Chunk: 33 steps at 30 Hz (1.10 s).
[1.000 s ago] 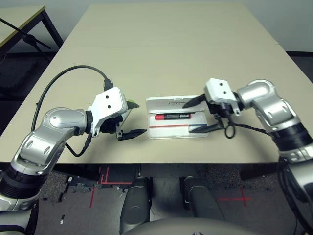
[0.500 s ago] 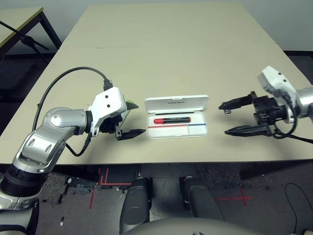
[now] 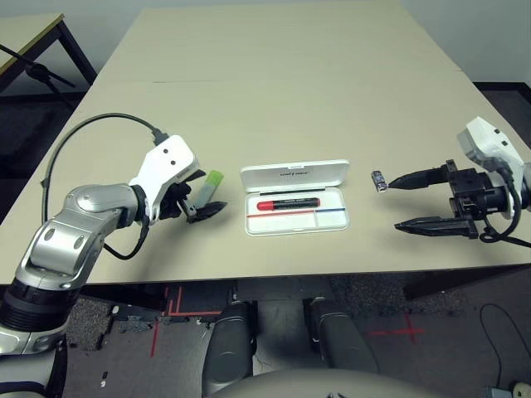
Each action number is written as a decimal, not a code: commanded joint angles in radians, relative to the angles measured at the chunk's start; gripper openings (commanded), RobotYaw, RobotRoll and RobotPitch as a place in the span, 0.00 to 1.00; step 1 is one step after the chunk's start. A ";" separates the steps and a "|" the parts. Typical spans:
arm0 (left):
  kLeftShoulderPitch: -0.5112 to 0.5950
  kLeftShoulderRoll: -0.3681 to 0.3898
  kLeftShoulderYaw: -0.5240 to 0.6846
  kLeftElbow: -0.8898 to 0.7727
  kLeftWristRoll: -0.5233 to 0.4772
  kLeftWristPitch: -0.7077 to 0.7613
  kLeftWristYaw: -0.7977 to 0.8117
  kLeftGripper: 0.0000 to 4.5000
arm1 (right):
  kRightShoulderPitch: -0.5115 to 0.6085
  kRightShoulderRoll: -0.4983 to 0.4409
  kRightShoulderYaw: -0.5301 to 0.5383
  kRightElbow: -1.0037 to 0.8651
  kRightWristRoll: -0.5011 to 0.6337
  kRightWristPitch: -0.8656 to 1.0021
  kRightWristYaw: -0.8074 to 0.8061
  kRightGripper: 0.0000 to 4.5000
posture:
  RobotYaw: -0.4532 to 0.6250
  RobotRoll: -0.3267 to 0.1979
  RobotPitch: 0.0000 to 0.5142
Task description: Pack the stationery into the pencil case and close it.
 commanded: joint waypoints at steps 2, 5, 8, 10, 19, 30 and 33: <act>-0.044 -0.065 0.016 0.010 0.021 0.218 0.140 1.00 | -0.006 0.015 0.042 0.007 -0.034 -0.036 -0.005 0.99 | 0.38 0.62 0.30; -0.071 -0.102 0.017 0.018 0.013 0.268 0.177 1.00 | -0.011 0.022 0.055 0.011 -0.043 -0.047 -0.007 0.99 | 0.38 0.62 0.30; -0.098 -0.147 0.012 0.044 0.016 0.282 0.212 1.00 | -0.010 0.029 0.064 0.007 -0.049 -0.053 -0.011 0.99 | 0.37 0.62 0.30; -0.109 -0.169 0.010 0.060 0.020 0.284 0.230 1.00 | -0.008 0.031 0.068 0.002 -0.051 -0.055 -0.014 0.99 | 0.37 0.62 0.30; -0.111 -0.258 -0.023 0.143 0.044 0.248 0.295 1.00 | 0.009 0.031 0.066 -0.020 -0.050 -0.061 -0.029 0.99 | 0.35 0.62 0.29; -0.085 -0.252 -0.056 0.191 0.058 0.193 0.284 0.78 | 0.010 0.033 0.068 -0.024 -0.050 -0.073 -0.042 1.00 | 0.34 0.62 0.29; -0.077 -0.229 -0.065 0.173 0.053 0.186 0.262 0.52 | 0.004 0.036 0.073 -0.017 -0.055 -0.080 -0.040 1.00 | 0.35 0.62 0.29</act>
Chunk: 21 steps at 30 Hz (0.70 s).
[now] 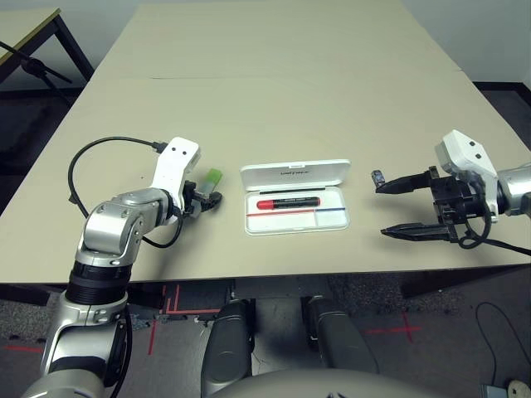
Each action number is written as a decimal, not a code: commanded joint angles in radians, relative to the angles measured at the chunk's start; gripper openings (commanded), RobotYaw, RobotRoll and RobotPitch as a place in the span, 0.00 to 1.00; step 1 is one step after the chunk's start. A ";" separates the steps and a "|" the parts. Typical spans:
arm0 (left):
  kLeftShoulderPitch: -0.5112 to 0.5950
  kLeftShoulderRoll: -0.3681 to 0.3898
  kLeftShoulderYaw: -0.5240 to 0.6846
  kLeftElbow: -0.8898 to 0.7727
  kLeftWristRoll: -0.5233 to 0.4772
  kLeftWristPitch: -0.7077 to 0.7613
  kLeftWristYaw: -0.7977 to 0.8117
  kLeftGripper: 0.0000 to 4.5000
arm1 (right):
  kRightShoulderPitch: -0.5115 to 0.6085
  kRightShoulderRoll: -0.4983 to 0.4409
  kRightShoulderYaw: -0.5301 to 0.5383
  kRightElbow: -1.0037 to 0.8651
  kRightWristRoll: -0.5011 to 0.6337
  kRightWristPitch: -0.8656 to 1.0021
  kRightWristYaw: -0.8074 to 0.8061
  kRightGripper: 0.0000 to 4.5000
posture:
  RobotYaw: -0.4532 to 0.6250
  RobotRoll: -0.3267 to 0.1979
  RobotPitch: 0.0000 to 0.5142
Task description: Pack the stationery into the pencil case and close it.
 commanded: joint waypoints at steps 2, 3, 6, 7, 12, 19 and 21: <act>0.039 0.048 -0.026 0.003 0.009 -0.007 -0.036 0.35 | -0.003 0.001 0.013 -0.004 -0.016 -0.020 -0.001 1.00 | 0.36 0.62 0.29; 0.041 0.060 -0.024 0.000 0.009 -0.013 -0.044 0.25 | -0.005 0.002 0.015 -0.001 -0.018 -0.023 0.000 1.00 | 0.36 0.62 0.29; 0.047 0.099 -0.012 -0.008 0.008 -0.046 -0.073 0.25 | -0.011 0.006 0.025 0.013 -0.031 -0.040 0.004 1.00 | 0.36 0.62 0.29; 0.050 0.113 -0.010 -0.012 0.005 -0.057 -0.085 0.25 | -0.013 0.008 0.028 0.017 -0.035 -0.044 0.006 1.00 | 0.37 0.62 0.30; 0.103 0.217 0.033 -0.026 -0.025 -0.163 -0.209 0.25 | -0.024 0.021 0.038 0.032 -0.046 -0.054 0.010 1.00 | 0.38 0.62 0.30; 0.304 0.402 0.156 0.029 -0.055 -0.460 -0.494 0.25 | -0.037 0.028 0.047 0.054 -0.060 -0.072 0.018 1.00 | 0.39 0.62 0.30; 0.382 0.431 0.196 0.030 -0.067 -0.574 -0.600 0.25 | -0.041 0.030 0.050 0.064 -0.064 -0.079 0.021 1.00 | 0.40 0.62 0.30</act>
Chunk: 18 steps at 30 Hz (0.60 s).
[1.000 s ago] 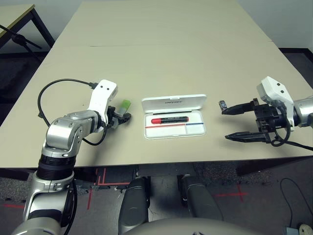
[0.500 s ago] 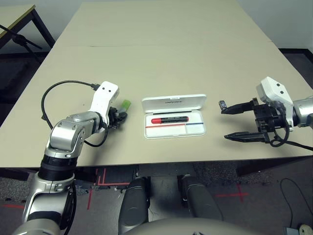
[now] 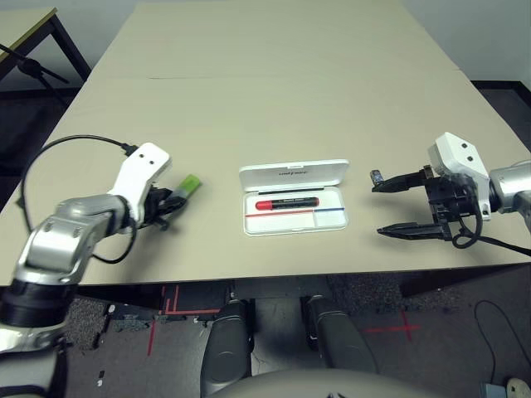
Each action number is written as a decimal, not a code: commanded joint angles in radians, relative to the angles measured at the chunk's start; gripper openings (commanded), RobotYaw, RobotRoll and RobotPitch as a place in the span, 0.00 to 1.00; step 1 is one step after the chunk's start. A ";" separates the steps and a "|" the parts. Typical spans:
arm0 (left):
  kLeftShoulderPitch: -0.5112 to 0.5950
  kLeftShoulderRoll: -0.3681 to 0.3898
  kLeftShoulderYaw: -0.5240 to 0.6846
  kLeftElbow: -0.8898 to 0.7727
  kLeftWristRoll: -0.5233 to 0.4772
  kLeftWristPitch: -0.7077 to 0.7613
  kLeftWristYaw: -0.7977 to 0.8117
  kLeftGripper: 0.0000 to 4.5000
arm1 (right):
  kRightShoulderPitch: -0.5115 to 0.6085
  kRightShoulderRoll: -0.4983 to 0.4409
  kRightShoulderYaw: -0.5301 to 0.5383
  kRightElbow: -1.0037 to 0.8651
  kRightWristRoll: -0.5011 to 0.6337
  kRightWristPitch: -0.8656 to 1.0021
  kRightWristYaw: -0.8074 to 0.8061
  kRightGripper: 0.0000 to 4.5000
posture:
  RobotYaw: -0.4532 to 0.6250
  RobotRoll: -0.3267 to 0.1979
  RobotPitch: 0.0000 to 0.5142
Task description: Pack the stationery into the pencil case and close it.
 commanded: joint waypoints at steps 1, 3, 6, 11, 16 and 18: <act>0.113 0.045 0.062 0.009 -0.027 -0.206 -0.185 0.25 | -0.009 0.001 0.007 0.015 -0.009 -0.019 0.012 1.00 | 0.40 0.62 0.30; 0.163 0.062 0.077 0.006 -0.024 -0.287 -0.249 0.25 | -0.014 0.003 0.009 0.024 -0.012 -0.024 0.016 1.00 | 0.40 0.62 0.30; 0.182 0.050 0.083 -0.034 -0.043 -0.345 -0.293 0.25 | -0.028 0.011 0.016 0.040 -0.020 -0.033 0.021 1.00 | 0.41 0.62 0.30; 0.143 0.019 0.051 -0.107 -0.065 -0.371 -0.293 0.25 | -0.044 0.022 0.024 0.061 -0.030 -0.045 0.029 1.00 | 0.42 0.62 0.30; 0.083 0.030 -0.044 -0.192 -0.033 -0.390 -0.312 0.25 | -0.056 0.029 0.028 0.076 -0.041 -0.058 0.035 1.00 | 0.41 0.62 0.29; 0.051 0.031 -0.085 -0.219 -0.030 -0.380 -0.316 0.25 | -0.057 0.030 0.029 0.079 -0.044 -0.062 0.035 1.00 | 0.41 0.62 0.29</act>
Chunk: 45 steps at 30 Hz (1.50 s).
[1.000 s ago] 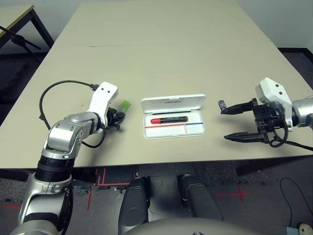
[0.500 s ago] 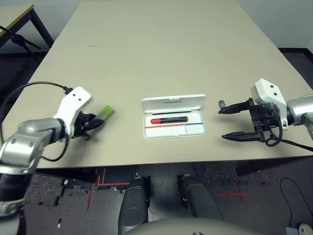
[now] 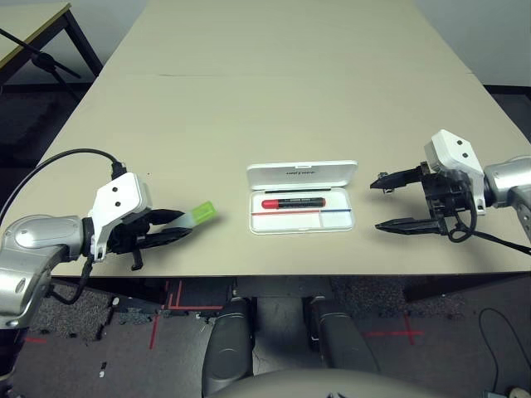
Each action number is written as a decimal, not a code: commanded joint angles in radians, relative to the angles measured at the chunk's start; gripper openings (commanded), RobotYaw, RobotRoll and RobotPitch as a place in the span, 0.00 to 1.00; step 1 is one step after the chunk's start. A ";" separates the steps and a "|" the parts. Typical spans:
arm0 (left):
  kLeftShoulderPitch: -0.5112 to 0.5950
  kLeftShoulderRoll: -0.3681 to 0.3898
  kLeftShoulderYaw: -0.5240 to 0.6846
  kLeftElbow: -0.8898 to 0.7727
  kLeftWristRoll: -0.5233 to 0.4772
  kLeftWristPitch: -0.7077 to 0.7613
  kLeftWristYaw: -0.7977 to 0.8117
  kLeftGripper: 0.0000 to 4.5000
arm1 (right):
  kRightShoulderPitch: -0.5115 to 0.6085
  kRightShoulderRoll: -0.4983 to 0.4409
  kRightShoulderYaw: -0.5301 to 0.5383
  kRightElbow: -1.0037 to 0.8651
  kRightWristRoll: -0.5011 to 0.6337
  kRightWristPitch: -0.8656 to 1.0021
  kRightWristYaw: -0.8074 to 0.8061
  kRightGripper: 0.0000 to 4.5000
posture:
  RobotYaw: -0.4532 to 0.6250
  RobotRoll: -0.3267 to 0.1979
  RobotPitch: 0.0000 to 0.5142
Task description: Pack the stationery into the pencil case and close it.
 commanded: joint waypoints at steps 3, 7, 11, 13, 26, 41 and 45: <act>-0.083 -0.005 -0.124 -0.084 0.013 0.019 -0.020 0.25 | -0.003 0.007 0.017 0.013 -0.020 -0.017 0.007 1.00 | 0.41 0.62 0.29; -0.160 -0.010 -0.238 -0.113 0.053 0.032 -0.029 0.25 | -0.004 0.009 0.019 0.014 -0.029 -0.021 0.006 1.00 | 0.40 0.62 0.29; -0.219 -0.034 -0.314 -0.132 0.069 0.047 -0.030 0.25 | 0.006 0.003 0.019 0.013 -0.037 -0.029 0.006 1.00 | 0.39 0.62 0.28; -0.244 -0.045 -0.337 -0.126 0.081 0.051 -0.028 0.25 | 0.009 0.001 0.018 0.012 -0.038 -0.030 0.005 1.00 | 0.39 0.62 0.28; -0.477 -0.246 -0.506 0.056 0.228 0.021 -0.004 0.25 | 0.004 0.007 0.025 0.017 -0.055 -0.038 0.006 1.00 | 0.38 0.62 0.27; -0.598 -0.432 -0.599 0.310 0.339 -0.081 -0.019 0.25 | 0.018 -0.002 0.020 0.007 -0.063 -0.044 -0.006 1.00 | 0.37 0.62 0.27; -0.597 -0.449 -0.600 0.323 0.344 -0.085 -0.024 0.25 | 0.022 -0.006 0.016 0.004 -0.061 -0.043 -0.008 1.00 | 0.35 0.62 0.26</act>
